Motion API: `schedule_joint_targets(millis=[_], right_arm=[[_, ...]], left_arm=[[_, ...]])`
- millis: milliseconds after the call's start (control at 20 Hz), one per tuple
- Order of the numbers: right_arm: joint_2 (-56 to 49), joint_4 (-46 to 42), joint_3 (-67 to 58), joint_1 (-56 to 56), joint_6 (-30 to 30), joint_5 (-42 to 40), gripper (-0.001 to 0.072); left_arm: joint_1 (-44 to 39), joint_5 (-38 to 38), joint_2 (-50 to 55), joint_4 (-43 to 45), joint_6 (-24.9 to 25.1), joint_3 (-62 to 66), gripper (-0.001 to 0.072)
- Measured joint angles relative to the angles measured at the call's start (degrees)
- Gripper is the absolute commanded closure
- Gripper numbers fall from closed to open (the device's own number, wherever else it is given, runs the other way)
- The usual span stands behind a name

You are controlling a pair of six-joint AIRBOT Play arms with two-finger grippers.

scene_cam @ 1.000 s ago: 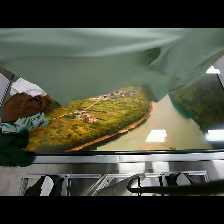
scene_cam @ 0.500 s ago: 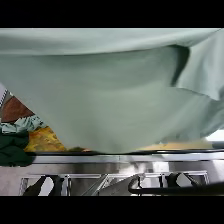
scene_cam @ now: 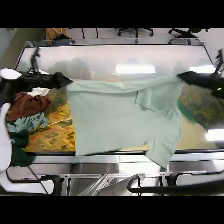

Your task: Fold the shirts.

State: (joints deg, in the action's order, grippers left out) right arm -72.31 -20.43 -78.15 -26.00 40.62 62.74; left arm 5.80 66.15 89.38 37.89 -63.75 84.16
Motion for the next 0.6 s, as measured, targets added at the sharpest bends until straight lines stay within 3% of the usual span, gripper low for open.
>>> schedule_joint_targets(millis=[250, 600], right_arm=[[-8.5, -3.4, -2.6, 0.5, 0.0, -3.6, 0.0690], [-10.6, -20.3, -3.3, -0.5, 5.4, -2.1, 0.0689]], left_arm=[[-0.9, -0.3, 12.3, 4.0, -1.5, 7.5, 0.0699], [-1.4, 1.4, 17.5, 14.5, -5.2, 8.5, 0.0698]])
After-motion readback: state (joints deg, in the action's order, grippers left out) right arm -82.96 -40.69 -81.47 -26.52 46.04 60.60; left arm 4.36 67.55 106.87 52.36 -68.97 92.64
